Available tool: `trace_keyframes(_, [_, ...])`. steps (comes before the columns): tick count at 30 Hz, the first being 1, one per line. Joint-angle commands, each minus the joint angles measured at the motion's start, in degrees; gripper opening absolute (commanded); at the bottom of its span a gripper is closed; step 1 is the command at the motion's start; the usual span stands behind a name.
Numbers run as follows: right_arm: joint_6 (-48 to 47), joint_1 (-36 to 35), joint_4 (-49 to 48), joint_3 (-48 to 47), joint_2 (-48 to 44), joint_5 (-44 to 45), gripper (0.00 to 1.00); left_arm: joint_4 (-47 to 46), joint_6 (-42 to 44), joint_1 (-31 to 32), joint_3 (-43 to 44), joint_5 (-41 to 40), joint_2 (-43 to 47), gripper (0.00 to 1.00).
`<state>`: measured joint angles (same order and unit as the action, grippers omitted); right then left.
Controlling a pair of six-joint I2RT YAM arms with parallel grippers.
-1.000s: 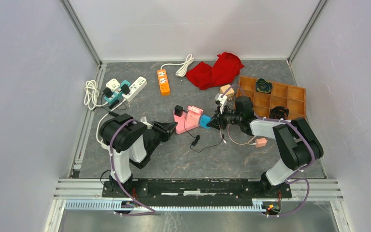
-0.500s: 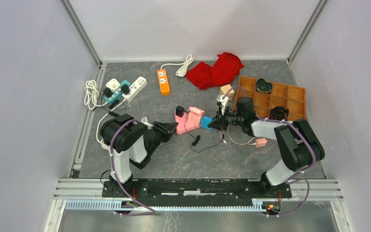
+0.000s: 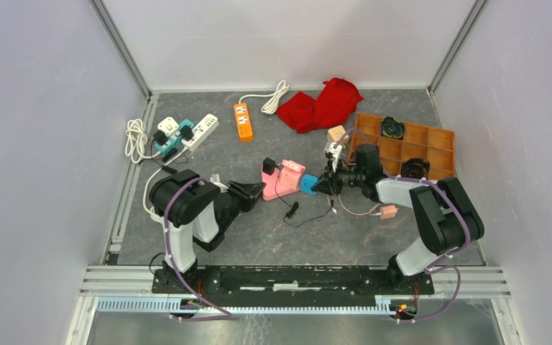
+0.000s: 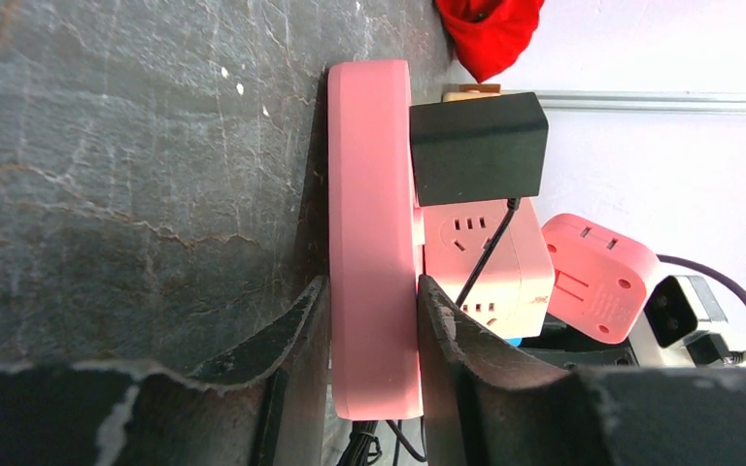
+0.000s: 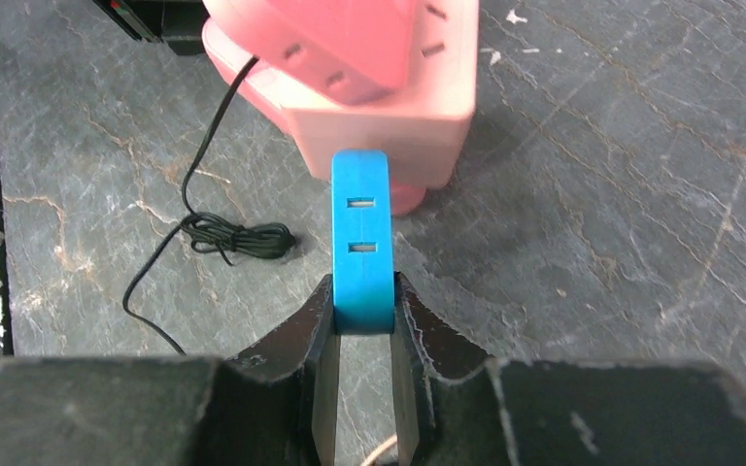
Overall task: Pull the plug off the socket
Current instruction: Remove the plug from the socket.
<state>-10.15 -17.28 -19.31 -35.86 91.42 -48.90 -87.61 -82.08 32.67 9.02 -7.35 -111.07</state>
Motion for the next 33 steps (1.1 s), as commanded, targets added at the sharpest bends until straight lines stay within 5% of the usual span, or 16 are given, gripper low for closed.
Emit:
trace_keyframes(1, [-3.0, 4.6, -0.8, -1.2, -4.1, 4.7, 0.00, -10.0, 1.9, -2.1, -3.0, -12.0, -2.0, 0.02])
trace_keyframes(14, [-10.6, 4.9, 6.6, -4.4, -6.0, 4.3, 0.00, -10.2, 5.6, -2.1, -2.7, -10.6, 0.6, 0.04])
trace_keyframes(21, [-11.8, 5.9, 8.2, -5.3, -8.2, 3.8, 0.00, -1.8, 10.2, -2.2, -2.9, -8.7, 9.3, 0.50])
trace_keyframes(25, [-11.8, 6.2, 8.3, -5.4, -9.3, 3.5, 0.00, 12.0, 13.2, -2.2, -2.0, -8.5, 17.4, 0.74])
trace_keyframes(33, [-12.0, 6.5, 9.1, -6.0, -10.4, 3.3, 0.00, 33.7, 19.0, -2.3, -0.3, -10.7, 32.1, 0.83])
